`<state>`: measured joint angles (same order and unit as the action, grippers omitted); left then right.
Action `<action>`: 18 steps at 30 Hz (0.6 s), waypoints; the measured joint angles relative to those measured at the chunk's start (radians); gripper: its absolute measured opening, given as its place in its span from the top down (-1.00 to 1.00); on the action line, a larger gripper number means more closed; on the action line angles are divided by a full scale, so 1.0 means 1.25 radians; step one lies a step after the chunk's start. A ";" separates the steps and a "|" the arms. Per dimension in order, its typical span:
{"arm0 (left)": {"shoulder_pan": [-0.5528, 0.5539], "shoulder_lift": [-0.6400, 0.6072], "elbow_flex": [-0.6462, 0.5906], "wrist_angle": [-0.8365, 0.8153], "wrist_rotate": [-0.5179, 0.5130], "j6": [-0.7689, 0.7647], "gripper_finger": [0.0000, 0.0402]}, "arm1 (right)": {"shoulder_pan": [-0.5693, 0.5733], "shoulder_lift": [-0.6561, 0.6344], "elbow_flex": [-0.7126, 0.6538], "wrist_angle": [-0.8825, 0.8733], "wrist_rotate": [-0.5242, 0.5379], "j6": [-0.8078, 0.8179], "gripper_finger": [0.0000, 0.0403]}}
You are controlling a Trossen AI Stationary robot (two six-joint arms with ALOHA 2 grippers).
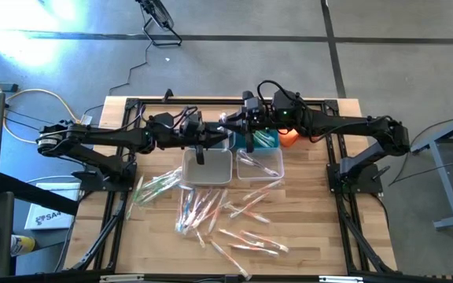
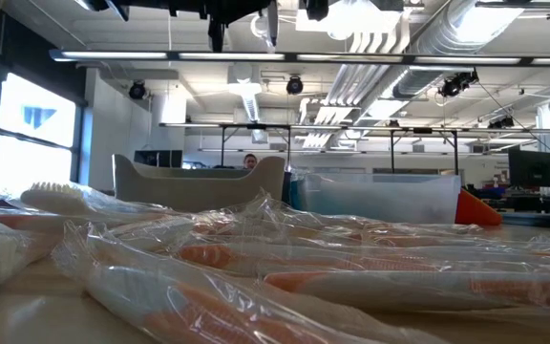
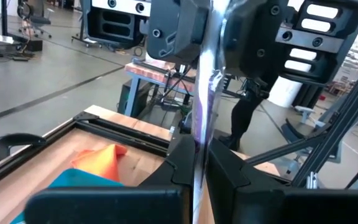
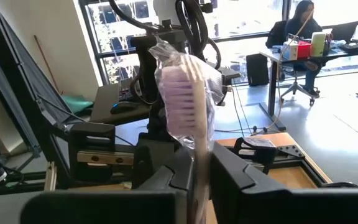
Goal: Pick & Place Toothbrushes
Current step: Put the purple toothbrush into the transparent bin
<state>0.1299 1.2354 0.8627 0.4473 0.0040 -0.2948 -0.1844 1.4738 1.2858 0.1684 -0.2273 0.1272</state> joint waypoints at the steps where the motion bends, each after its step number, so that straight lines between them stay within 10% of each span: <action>1: 0.000 0.000 0.000 0.000 0.000 0.000 0.93 | 0.000 0.000 0.000 0.000 0.000 0.000 0.88; 18: 0.001 0.000 0.000 -0.001 0.007 -0.003 0.78 | 0.001 0.000 0.000 -0.002 0.006 0.005 0.95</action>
<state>0.1305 1.2354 0.8627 0.4465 0.0127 -0.2983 -0.1829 1.4738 1.2858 0.1658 -0.2193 0.1341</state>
